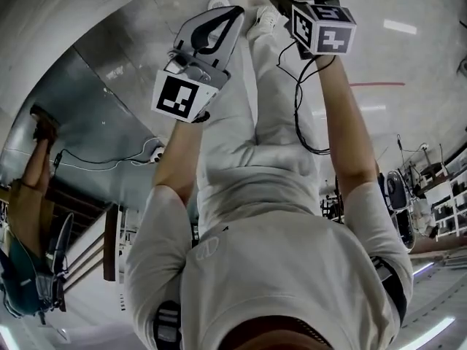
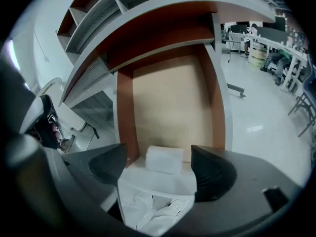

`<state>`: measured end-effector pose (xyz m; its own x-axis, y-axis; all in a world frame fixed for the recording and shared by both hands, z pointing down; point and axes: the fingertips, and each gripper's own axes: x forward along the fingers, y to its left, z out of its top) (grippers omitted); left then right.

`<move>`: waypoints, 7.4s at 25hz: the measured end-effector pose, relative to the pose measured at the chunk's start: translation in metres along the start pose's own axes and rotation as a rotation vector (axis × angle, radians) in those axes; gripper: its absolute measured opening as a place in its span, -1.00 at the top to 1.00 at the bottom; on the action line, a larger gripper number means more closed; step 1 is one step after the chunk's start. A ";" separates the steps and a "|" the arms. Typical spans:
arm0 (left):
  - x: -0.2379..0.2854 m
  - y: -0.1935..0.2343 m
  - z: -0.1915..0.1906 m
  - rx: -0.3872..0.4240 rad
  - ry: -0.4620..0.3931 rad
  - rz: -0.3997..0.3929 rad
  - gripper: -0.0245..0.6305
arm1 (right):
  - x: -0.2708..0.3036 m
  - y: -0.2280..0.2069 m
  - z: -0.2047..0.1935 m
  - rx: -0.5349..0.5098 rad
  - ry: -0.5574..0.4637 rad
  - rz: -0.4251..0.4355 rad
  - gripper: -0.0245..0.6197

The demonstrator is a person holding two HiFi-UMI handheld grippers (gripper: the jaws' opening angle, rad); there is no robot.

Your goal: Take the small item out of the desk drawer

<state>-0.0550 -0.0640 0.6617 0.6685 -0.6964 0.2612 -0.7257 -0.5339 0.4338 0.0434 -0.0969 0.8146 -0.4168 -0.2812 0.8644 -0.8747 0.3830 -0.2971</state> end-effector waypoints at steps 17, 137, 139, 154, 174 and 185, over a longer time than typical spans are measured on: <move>0.005 0.013 -0.001 -0.007 0.005 0.008 0.93 | 0.025 0.001 -0.006 0.021 0.086 0.021 -0.69; -0.046 -0.117 0.318 0.300 -0.161 0.089 0.93 | -0.413 0.038 0.216 0.045 -0.626 -0.063 0.04; -0.053 -0.120 0.333 0.324 -0.184 0.101 0.93 | -0.431 0.037 0.225 0.047 -0.666 -0.069 0.04; -0.107 -0.142 0.409 0.398 -0.318 0.151 0.93 | -0.583 0.033 0.269 0.003 -0.947 -0.119 0.04; -0.151 -0.128 0.463 0.461 -0.421 0.239 0.93 | -0.657 0.000 0.258 0.067 -1.064 -0.275 0.07; -0.163 -0.119 0.473 0.473 -0.436 0.264 0.93 | -0.670 -0.007 0.257 0.078 -1.088 -0.312 0.08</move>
<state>-0.1544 -0.1141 0.1593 0.4053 -0.9079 -0.1071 -0.9142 -0.4029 -0.0443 0.2654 -0.1370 0.1332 -0.1379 -0.9849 0.1047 -0.9753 0.1166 -0.1876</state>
